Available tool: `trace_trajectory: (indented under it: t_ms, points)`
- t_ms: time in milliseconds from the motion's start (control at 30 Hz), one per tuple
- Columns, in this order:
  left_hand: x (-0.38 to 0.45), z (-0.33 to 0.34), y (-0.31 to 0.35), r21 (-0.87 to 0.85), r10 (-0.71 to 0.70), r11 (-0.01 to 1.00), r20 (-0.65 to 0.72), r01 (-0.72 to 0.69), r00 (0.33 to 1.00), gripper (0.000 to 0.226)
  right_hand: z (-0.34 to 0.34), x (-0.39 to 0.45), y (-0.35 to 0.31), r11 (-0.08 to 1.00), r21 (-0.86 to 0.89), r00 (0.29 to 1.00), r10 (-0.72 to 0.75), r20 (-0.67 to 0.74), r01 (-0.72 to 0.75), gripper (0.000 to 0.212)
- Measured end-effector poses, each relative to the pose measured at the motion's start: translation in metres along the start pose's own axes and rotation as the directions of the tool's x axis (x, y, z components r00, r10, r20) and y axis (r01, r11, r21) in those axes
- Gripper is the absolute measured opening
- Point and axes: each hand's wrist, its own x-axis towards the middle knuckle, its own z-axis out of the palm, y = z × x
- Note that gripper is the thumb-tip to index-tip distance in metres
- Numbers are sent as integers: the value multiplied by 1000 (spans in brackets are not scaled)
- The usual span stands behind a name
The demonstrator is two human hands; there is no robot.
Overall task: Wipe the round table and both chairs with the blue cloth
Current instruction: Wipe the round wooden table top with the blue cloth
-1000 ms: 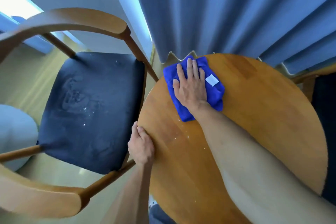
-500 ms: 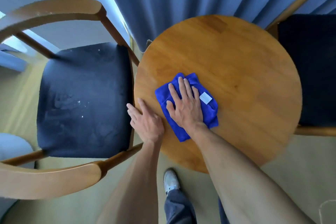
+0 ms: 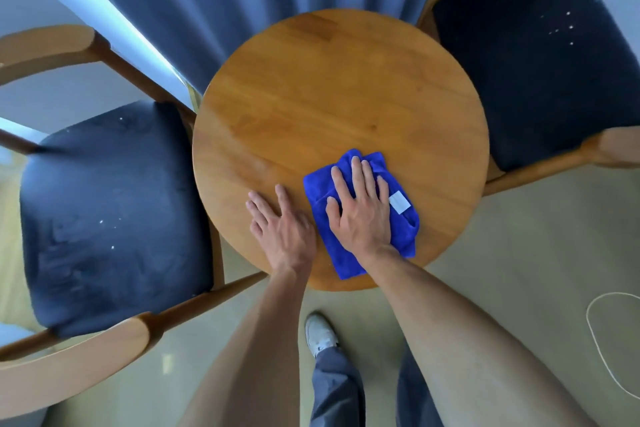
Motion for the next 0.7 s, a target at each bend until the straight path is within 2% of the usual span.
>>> trace_trajectory:
  t_ms: [233, 433, 700]
  points:
    - [-11, 13, 62, -22, -10, 1000, 20, 10, 1000, 57, -7, 13, 45, 999, 7, 999, -53, 2, 53, 52]
    - [6, 19, 102, -44, -191, 981, 7, 191, 982, 60, -15, 50, 95, 1000, -9, 1000, -6, -10, 6, 53]
    - [41, 20, 147, -53, -167, 985, -17, 166, 986, 58, -20, 107, 125, 999, -6, 999, 35, -2, -35, 53]
